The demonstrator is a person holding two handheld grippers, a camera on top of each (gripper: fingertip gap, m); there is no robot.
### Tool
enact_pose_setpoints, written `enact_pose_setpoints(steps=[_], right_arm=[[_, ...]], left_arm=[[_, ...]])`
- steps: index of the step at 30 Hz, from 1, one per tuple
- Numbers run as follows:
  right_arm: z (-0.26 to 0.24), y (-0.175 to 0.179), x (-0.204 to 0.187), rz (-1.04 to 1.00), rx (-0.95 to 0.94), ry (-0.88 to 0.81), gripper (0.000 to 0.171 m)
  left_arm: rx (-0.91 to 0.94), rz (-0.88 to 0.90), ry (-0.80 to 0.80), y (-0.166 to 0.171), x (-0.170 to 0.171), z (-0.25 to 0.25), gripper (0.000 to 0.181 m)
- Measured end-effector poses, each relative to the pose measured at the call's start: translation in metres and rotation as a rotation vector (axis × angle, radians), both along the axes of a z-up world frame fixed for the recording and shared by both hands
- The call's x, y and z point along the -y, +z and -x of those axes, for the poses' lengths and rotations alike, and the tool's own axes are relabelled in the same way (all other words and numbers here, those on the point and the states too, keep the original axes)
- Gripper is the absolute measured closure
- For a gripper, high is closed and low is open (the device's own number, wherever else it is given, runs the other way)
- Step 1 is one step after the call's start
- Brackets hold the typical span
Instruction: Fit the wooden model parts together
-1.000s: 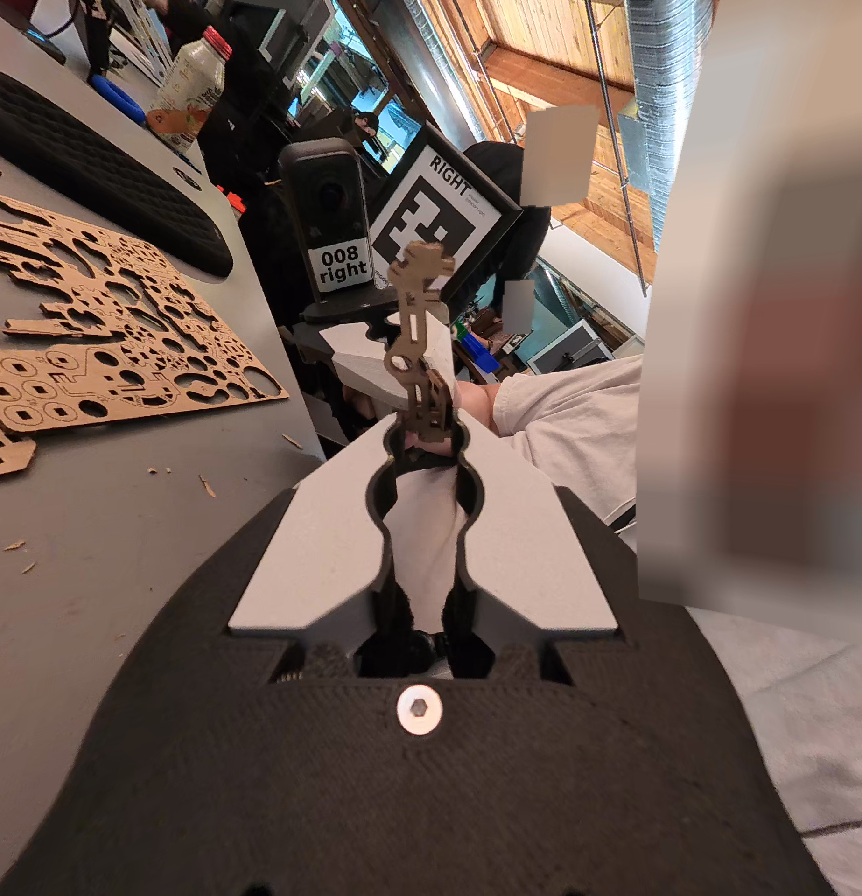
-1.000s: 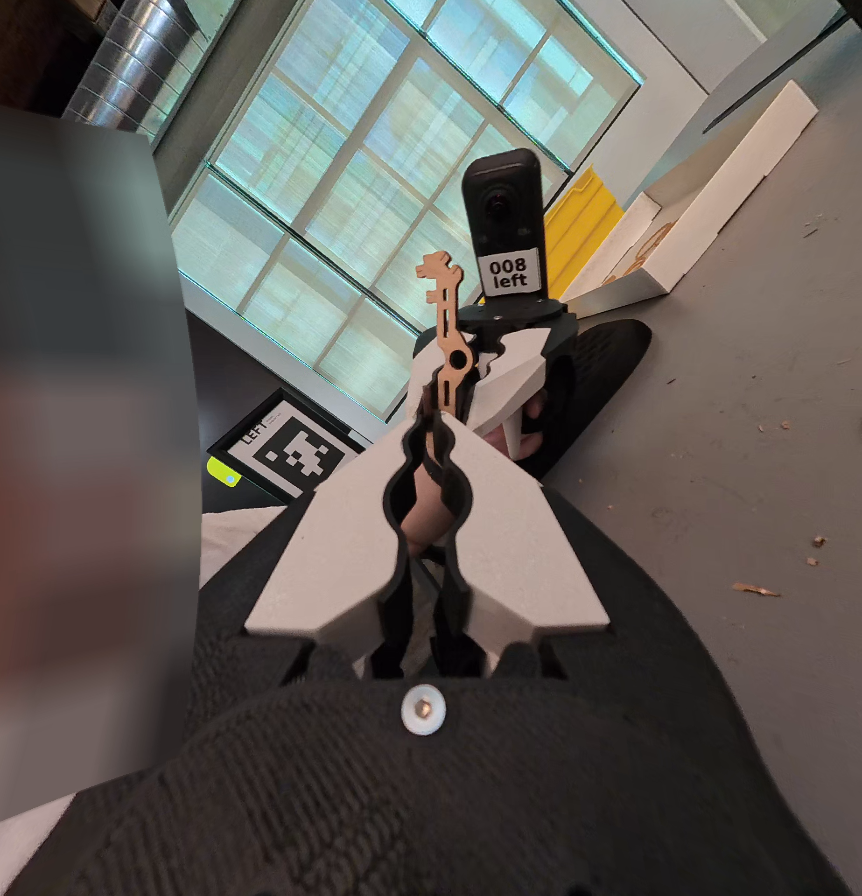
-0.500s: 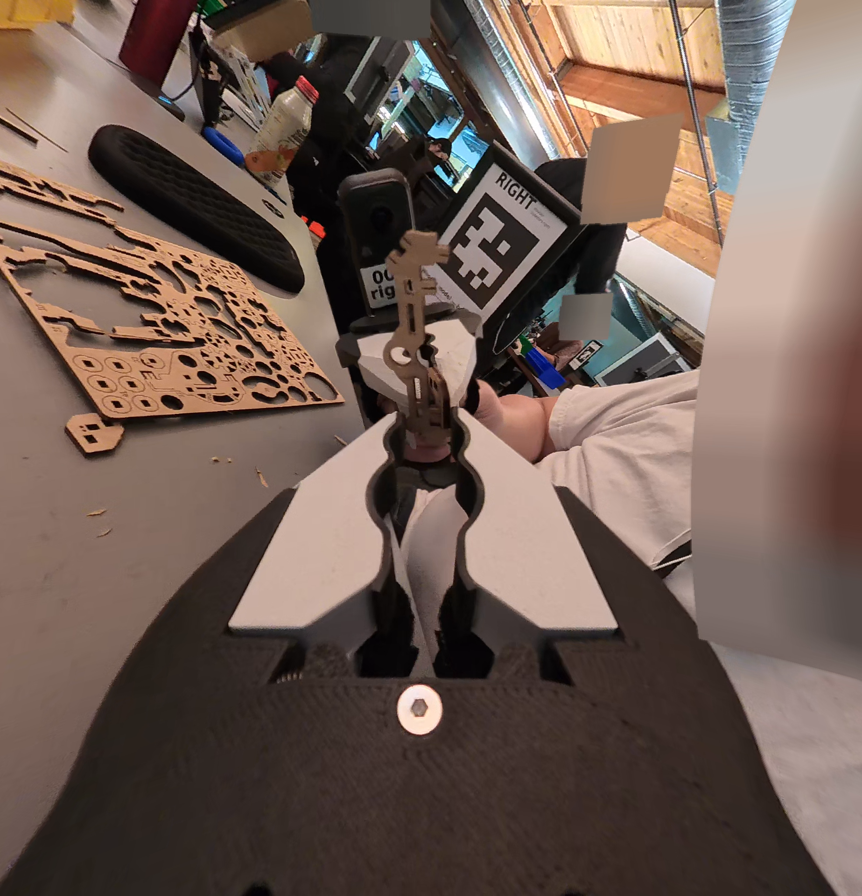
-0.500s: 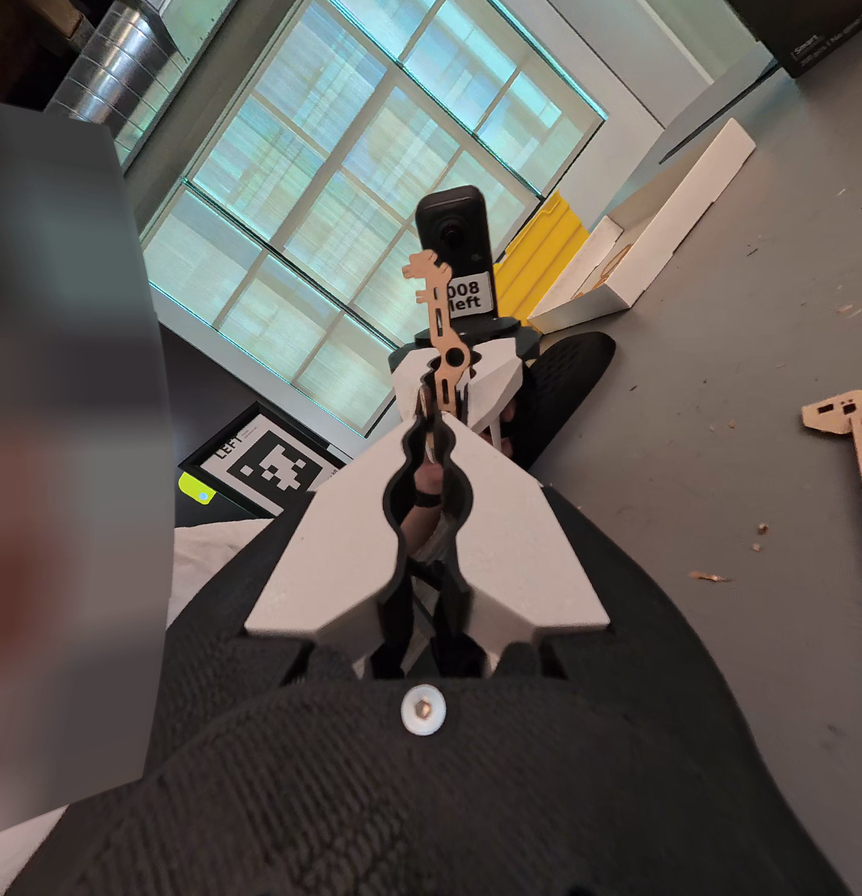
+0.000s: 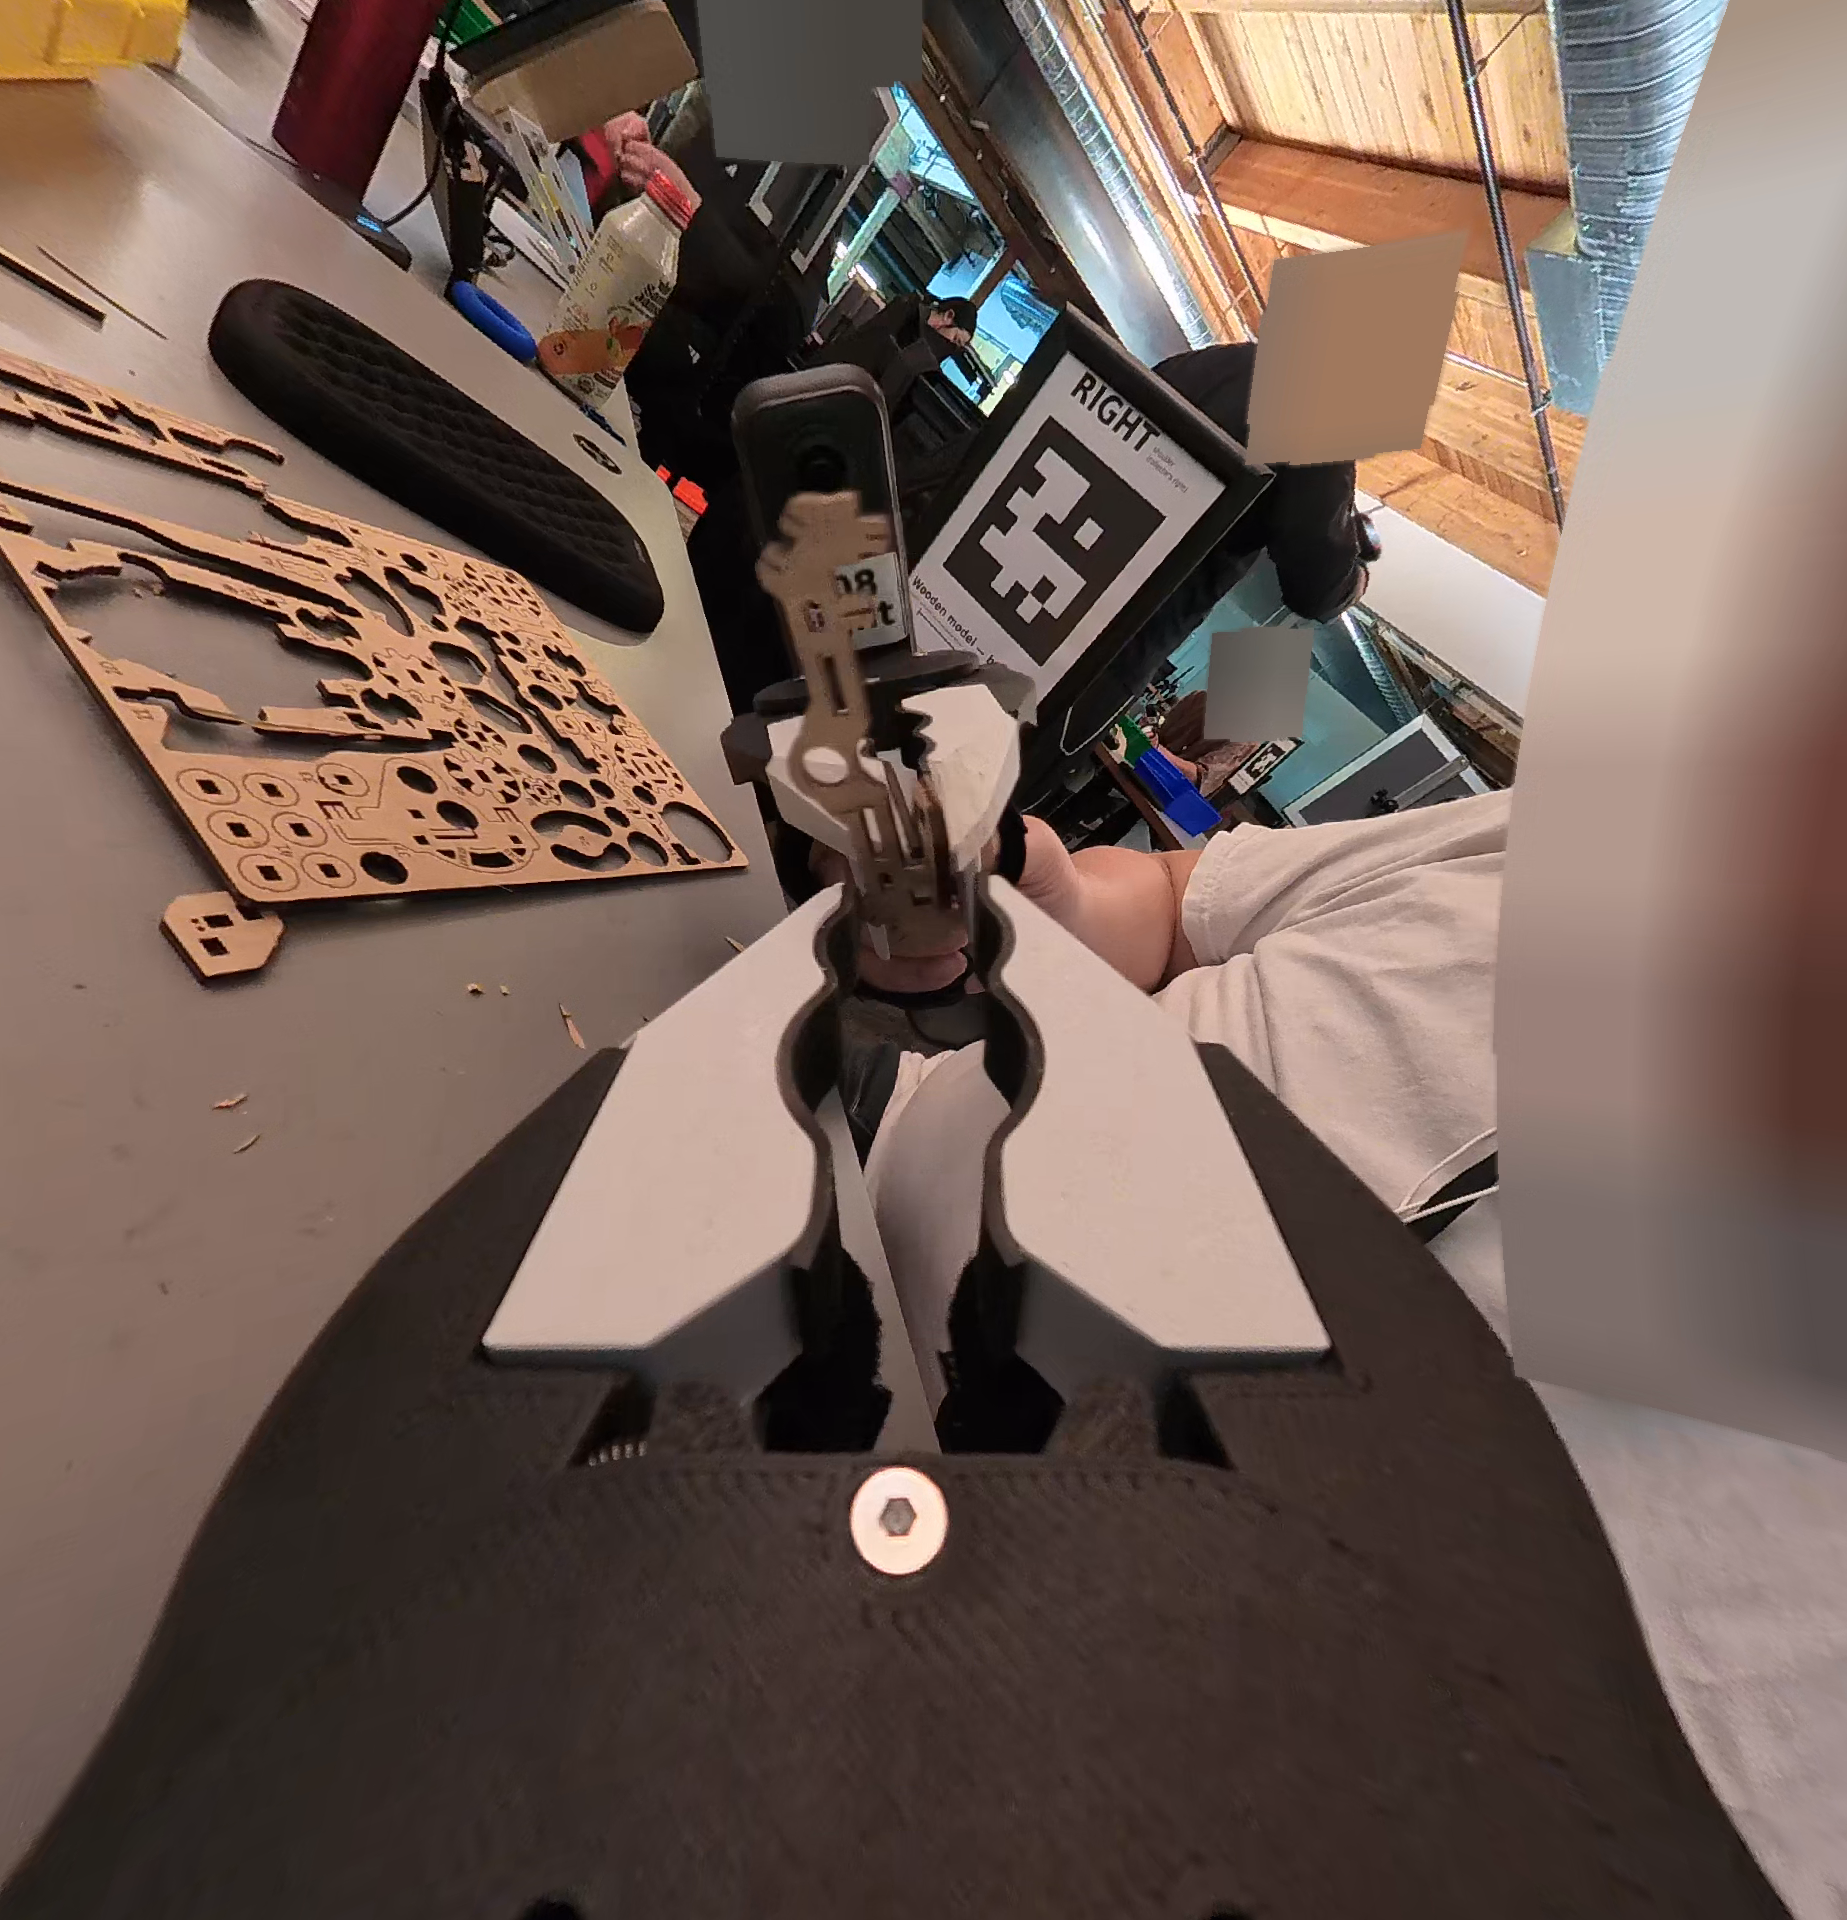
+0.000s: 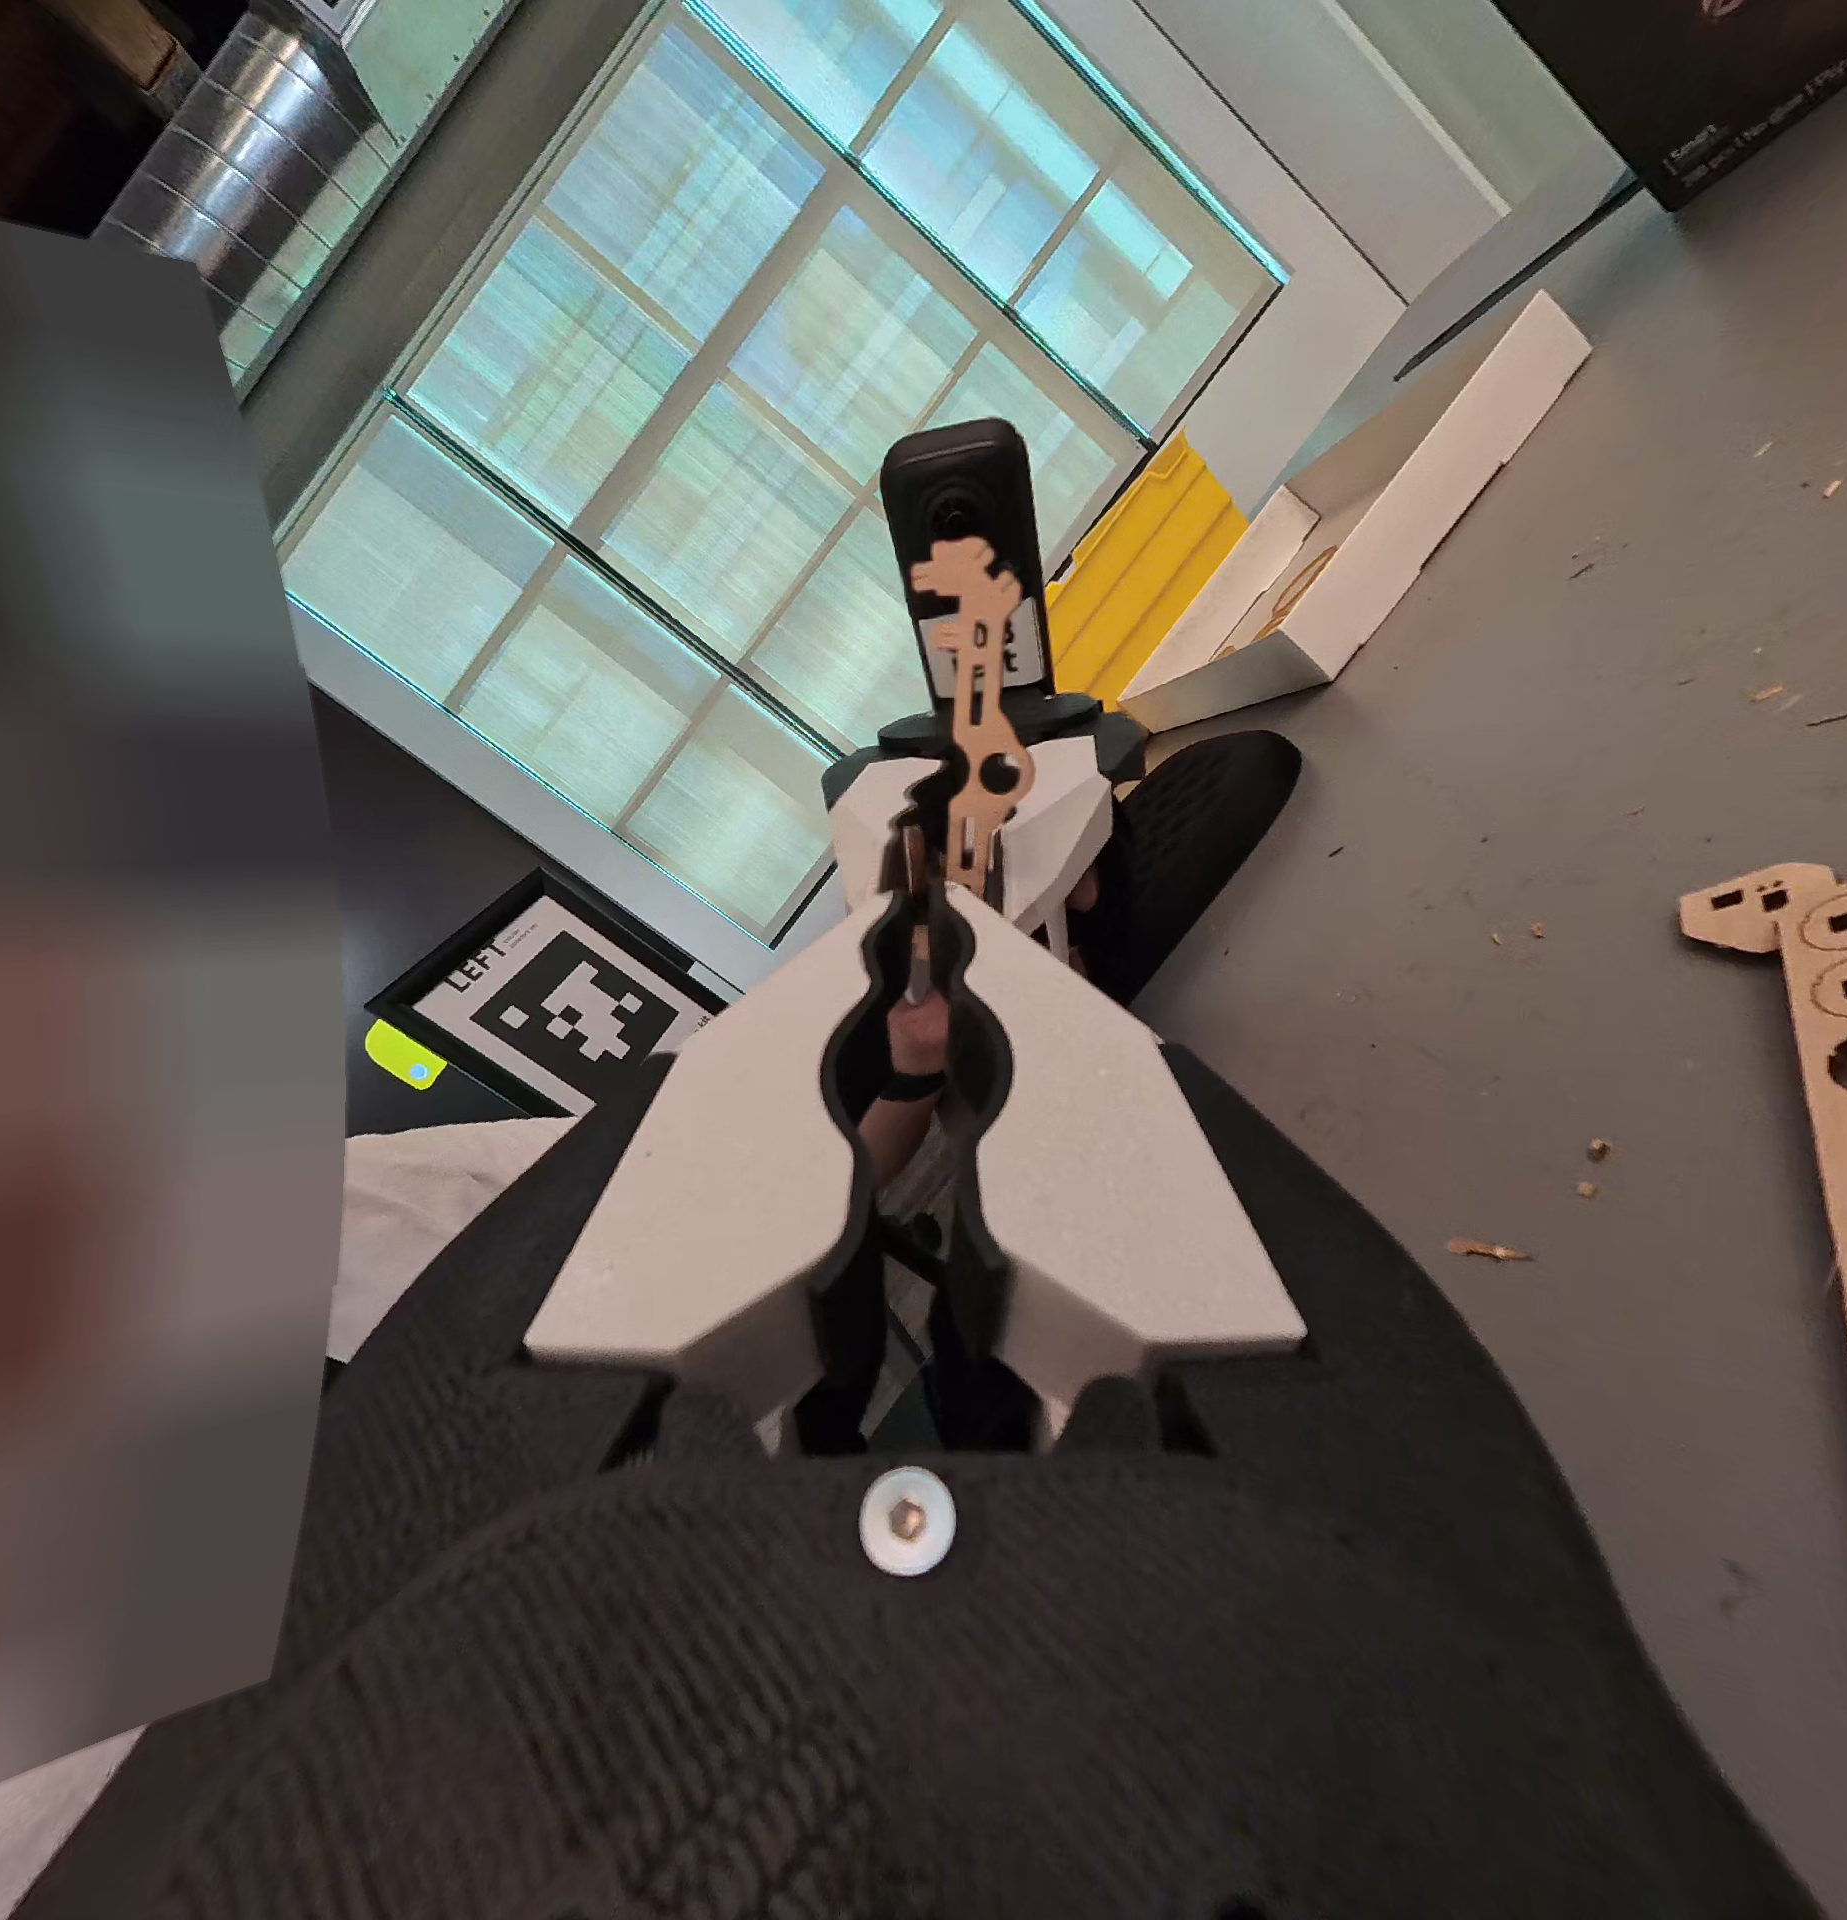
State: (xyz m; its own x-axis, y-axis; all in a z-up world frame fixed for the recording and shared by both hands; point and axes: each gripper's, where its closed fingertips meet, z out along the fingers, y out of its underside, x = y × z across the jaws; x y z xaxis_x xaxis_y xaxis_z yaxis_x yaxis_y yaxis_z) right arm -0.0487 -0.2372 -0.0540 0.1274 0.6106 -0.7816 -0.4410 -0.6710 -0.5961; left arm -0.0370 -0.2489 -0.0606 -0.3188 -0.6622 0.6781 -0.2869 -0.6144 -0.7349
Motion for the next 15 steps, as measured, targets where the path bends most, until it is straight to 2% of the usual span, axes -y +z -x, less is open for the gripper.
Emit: enact_pose_setpoints(steps=[7, 15], right_arm=[[-0.0006, 0.0016, -0.0003, 0.005, -0.022, 0.005, 0.169], [0.0008, 0.0035, -0.0003, -0.008, -0.012, 0.003, 0.169]], left_arm=[[0.028, 0.052, 0.000, 0.0042, -0.0034, 0.0011, 0.159], [0.035, 0.063, 0.011, 0.0045, -0.0058, 0.0018, 0.165]])
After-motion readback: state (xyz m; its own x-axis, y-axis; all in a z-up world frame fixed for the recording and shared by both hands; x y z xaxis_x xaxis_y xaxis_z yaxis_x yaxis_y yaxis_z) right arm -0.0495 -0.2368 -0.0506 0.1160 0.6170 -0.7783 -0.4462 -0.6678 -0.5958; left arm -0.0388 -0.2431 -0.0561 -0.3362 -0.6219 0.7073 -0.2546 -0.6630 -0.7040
